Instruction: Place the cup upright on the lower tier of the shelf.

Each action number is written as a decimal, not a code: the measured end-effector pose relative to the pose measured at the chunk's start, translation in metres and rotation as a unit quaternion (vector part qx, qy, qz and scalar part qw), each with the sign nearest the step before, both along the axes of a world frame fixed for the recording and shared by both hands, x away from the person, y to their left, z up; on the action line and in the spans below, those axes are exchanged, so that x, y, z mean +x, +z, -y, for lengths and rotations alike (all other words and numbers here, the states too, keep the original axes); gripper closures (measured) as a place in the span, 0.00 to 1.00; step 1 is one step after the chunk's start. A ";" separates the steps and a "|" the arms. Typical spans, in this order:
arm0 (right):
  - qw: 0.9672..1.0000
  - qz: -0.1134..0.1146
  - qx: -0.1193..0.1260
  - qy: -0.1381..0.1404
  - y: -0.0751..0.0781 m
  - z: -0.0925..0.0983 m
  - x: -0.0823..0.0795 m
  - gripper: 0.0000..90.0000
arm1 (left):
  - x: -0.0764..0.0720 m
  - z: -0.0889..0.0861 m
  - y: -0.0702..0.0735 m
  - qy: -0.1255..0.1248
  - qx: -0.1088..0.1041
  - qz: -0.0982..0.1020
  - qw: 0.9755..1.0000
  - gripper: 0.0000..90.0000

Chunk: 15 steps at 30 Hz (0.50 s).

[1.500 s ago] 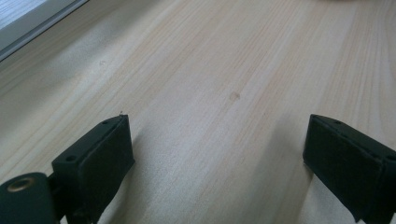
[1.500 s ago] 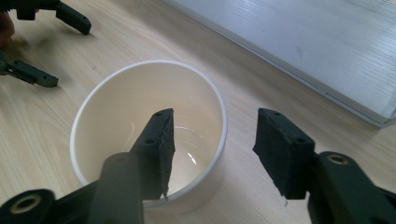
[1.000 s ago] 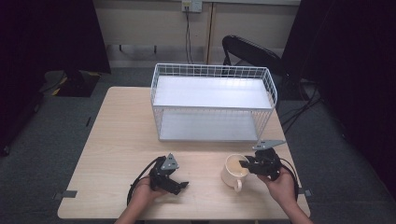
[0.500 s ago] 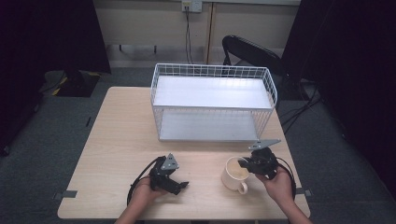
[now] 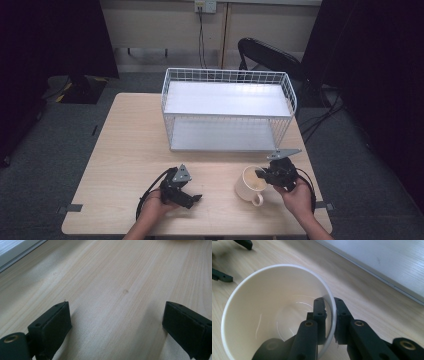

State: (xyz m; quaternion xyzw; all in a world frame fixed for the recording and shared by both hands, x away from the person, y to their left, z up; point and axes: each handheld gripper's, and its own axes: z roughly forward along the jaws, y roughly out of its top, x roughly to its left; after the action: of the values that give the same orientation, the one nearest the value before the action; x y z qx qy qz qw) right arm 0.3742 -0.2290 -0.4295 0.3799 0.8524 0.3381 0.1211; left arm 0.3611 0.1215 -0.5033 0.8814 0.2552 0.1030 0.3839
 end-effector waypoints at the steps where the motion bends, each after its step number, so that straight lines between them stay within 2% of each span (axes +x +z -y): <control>1: 1.000 0.001 0.004 -0.002 0.001 0.000 0.001 0.92 | 0.000 0.000 0.000 0.000 0.000 0.000 1.000 0.09; 15: 0.998 0.041 0.018 -0.050 0.010 -0.006 0.016 0.92 | 0.000 0.000 0.000 0.000 0.000 0.000 1.000 0.09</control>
State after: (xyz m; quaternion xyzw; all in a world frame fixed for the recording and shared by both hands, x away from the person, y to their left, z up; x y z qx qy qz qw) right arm 0.3897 -0.2225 -0.4190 0.4101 0.8204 0.3623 0.1661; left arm 0.3611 0.1216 -0.5033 0.8815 0.2550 0.1029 0.3837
